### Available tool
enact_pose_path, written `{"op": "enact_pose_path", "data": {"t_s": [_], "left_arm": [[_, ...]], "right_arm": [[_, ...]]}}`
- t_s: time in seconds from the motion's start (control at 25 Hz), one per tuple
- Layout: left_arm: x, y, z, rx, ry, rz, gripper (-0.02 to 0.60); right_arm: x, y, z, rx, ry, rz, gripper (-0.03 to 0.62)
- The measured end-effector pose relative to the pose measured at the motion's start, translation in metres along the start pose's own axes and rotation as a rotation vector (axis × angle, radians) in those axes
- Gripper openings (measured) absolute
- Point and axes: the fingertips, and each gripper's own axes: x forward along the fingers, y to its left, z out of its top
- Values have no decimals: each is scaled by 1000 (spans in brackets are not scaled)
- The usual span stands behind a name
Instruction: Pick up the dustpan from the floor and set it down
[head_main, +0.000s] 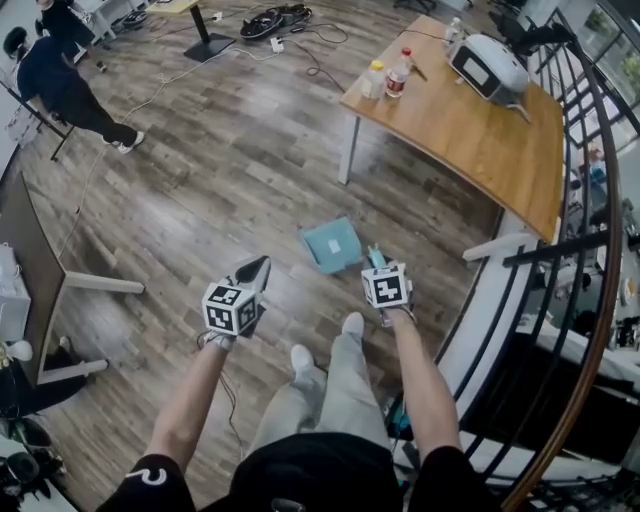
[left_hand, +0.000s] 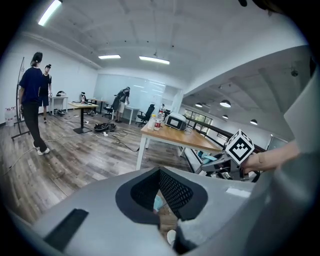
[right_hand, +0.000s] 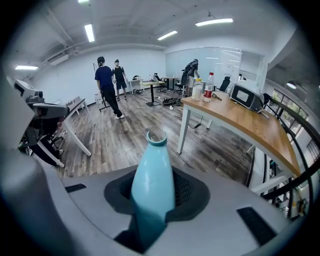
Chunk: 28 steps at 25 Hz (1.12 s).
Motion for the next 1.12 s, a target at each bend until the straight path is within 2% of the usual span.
{"op": "enact_pose_path", "data": {"t_s": [0.28,0.6,1.12], "left_arm": [[39,-2,-23,-21,44,-17,-3],[70,7,-53,-27,83,-31,-3],[83,20,-94,-66,108,-27,-3]], "right_arm": [[43,-19,-28,-16,25,-15,86],[89,-21,-63,-5,46,-21,86],[135,-8,-99,-9,72,-9,87]]}}
